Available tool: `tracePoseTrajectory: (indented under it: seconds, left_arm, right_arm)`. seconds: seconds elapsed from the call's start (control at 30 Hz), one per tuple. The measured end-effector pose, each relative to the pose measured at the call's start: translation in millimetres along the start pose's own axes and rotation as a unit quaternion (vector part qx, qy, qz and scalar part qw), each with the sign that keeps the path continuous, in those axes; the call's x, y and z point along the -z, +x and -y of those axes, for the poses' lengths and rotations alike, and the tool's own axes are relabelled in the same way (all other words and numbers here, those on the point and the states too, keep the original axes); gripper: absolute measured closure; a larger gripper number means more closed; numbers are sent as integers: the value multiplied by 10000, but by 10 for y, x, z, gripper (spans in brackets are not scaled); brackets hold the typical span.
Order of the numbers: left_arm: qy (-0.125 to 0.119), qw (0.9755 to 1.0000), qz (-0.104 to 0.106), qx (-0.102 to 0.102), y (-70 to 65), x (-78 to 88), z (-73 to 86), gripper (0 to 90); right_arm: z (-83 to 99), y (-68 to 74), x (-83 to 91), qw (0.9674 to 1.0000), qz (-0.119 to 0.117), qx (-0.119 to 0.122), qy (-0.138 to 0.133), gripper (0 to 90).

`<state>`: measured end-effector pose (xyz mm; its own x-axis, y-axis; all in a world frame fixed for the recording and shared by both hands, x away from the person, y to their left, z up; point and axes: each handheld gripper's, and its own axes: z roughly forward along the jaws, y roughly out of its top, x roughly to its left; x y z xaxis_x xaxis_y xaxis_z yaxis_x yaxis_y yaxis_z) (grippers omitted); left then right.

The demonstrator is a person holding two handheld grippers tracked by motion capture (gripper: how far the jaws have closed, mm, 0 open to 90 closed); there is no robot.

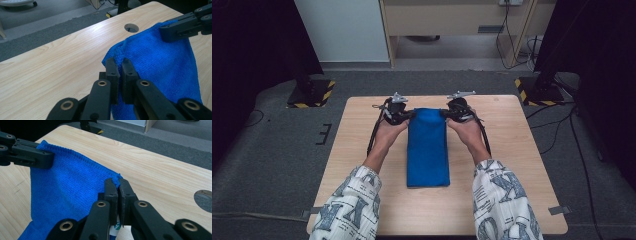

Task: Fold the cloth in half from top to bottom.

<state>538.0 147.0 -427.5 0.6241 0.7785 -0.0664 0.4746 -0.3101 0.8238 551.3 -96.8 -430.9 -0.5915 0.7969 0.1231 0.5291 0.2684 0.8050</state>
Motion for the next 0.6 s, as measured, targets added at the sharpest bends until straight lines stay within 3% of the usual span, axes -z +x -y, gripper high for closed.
tracePoseTrajectory:
  seconds: [0.27,0.6]
  left_arm:
    - [-20,10000,-9,-18,15,28,-1,863]
    - [5,9999,10,-142,-85,54,51,863]
  right_arm:
    - [-25,17,0,10000,-18,20,-64,874]
    - [91,39,40,9999,-25,110,-36,874]
